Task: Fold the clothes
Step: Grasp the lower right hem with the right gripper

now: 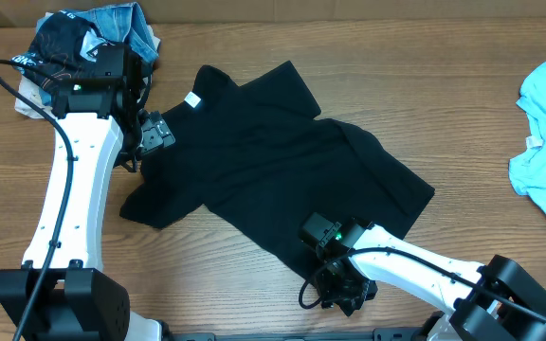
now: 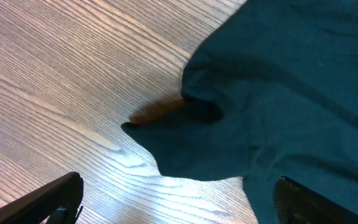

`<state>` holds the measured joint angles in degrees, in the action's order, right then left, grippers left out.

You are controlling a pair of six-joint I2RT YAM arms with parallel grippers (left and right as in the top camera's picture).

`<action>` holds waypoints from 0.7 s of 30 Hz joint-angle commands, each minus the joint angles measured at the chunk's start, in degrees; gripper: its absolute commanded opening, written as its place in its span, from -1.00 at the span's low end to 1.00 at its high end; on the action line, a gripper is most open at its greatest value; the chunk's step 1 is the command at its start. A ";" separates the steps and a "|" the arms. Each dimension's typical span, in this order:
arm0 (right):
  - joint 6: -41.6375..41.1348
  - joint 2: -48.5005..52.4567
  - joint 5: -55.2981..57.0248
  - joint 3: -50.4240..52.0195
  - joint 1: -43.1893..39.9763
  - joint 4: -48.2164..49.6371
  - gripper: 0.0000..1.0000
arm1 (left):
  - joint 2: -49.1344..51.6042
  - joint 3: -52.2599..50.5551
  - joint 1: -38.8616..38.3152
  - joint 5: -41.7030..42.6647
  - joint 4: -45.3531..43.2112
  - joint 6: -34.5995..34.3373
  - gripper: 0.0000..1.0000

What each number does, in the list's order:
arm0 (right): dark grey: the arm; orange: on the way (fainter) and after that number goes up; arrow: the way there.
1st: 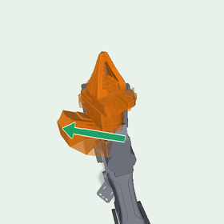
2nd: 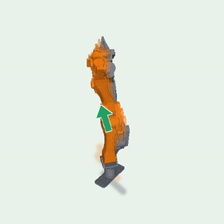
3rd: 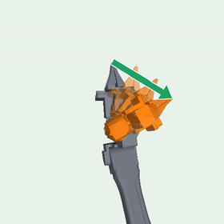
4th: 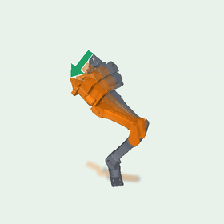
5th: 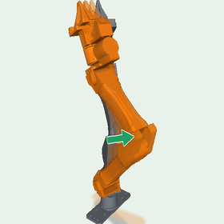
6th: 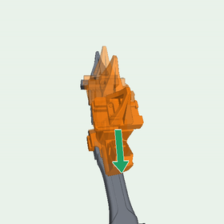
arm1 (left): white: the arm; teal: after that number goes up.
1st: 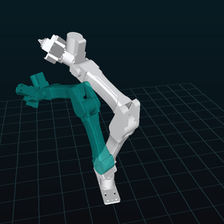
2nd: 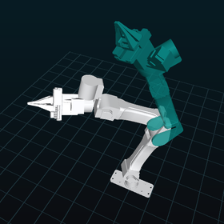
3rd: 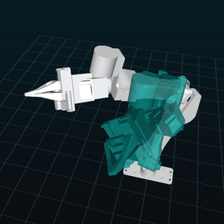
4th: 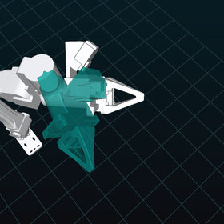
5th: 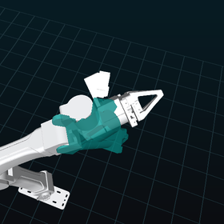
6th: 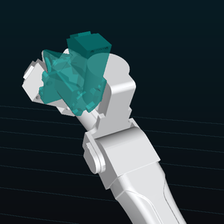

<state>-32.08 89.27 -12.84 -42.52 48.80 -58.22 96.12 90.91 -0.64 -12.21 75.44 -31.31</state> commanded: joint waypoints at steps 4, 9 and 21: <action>-4.66 0.22 0.79 0.57 -0.13 0.00 -0.64 | -0.76 0.70 -0.02 0.26 -0.11 0.70 1.00; -7.50 0.20 0.81 0.44 -0.37 -0.15 -0.92 | -0.76 0.70 -0.02 0.28 -0.07 0.68 1.00; -4.50 0.20 6.56 -9.79 -8.09 -6.97 -0.92 | -0.76 -2.69 -0.04 8.09 -0.66 2.60 1.00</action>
<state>-39.00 89.43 -8.54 -48.95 42.52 -65.30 96.12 90.13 -0.64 -9.04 75.18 -31.11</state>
